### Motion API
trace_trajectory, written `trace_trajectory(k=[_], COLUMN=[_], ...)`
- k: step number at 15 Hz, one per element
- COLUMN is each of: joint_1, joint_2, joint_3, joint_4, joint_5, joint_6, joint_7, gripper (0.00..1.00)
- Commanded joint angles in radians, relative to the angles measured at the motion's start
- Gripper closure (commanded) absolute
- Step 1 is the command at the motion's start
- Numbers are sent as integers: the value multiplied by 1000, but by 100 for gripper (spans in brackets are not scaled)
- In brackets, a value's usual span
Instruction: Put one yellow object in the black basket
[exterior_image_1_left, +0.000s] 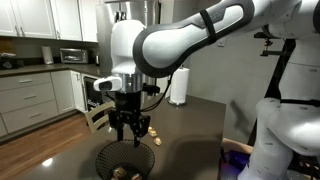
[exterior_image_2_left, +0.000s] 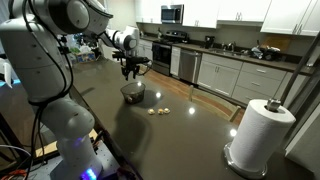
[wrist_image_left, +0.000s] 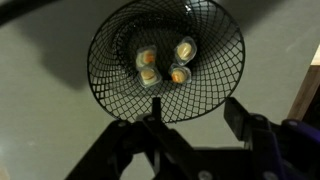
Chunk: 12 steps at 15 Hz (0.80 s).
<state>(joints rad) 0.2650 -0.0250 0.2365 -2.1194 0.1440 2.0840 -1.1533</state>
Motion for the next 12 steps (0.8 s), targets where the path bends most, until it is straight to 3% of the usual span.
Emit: trace_trajectory(k=[1, 12], joint_1=[-7, -8], joint_2=[-8, -1], joint_3=[-1, -11], joint_4=[-3, 3], joint_5=[-13, -36], joint_6=[14, -3], joint_7=[-11, 13], gripper=[3, 0])
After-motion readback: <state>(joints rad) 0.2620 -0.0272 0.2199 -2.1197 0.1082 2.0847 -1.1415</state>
